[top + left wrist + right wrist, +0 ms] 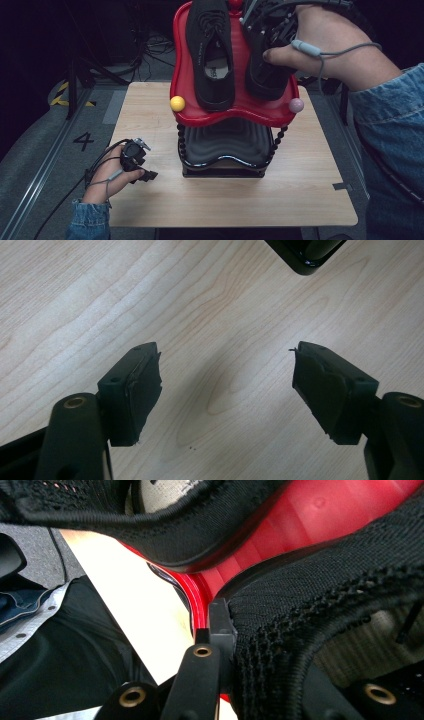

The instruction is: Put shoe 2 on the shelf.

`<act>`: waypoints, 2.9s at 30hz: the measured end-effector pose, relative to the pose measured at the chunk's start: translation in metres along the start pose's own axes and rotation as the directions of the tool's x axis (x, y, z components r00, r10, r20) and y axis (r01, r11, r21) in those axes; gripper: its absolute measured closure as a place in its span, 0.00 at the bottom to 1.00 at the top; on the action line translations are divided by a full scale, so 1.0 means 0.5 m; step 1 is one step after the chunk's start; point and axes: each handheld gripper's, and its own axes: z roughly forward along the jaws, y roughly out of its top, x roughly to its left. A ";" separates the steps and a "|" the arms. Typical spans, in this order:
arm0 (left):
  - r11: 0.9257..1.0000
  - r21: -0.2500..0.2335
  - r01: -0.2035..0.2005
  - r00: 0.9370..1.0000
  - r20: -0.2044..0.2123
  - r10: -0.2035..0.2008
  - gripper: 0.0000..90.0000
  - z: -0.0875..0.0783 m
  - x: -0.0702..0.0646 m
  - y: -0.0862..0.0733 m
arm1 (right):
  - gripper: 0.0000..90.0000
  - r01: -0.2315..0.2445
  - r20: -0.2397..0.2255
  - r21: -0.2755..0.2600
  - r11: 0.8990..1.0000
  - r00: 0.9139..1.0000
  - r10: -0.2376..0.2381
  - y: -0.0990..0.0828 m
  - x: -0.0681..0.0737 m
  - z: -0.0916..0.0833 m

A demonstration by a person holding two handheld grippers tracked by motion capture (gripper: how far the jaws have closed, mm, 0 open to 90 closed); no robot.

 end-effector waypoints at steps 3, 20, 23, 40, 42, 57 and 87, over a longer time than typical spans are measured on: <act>1.000 -0.001 0.001 1.000 -0.002 -0.001 0.31 0.000 0.001 -0.001 | 0.98 0.005 -0.005 0.002 1.000 1.000 -0.005 0.005 0.004 0.007; 1.000 -0.002 -0.010 1.000 -0.010 0.010 0.31 0.001 0.004 -0.001 | 0.98 0.034 -0.038 0.055 0.998 0.999 -0.032 0.015 0.014 0.045; 1.000 0.002 0.002 1.000 0.006 -0.002 0.31 0.004 0.002 -0.001 | 0.98 0.030 -0.037 0.058 0.998 0.999 -0.027 0.012 0.015 0.053; 1.000 0.004 -0.004 1.000 -0.001 0.004 0.30 0.009 0.006 -0.002 | 0.81 0.015 -0.088 0.052 0.999 0.996 -0.011 0.010 0.007 0.058; 1.000 0.007 -0.001 1.000 0.007 0.001 0.30 0.012 0.004 -0.003 | 0.76 0.006 -0.090 0.037 0.999 0.996 -0.003 0.009 0.004 0.051; 1.000 0.014 0.002 1.000 0.009 -0.002 0.30 0.012 0.003 -0.009 | 0.66 -0.024 -0.078 -0.057 0.998 0.997 0.019 -0.005 -0.003 -0.019; 1.000 0.030 0.001 1.000 0.015 -0.001 0.30 0.021 0.001 -0.007 | 0.62 -0.100 0.003 -0.158 0.982 0.995 0.102 -0.194 -0.059 -0.113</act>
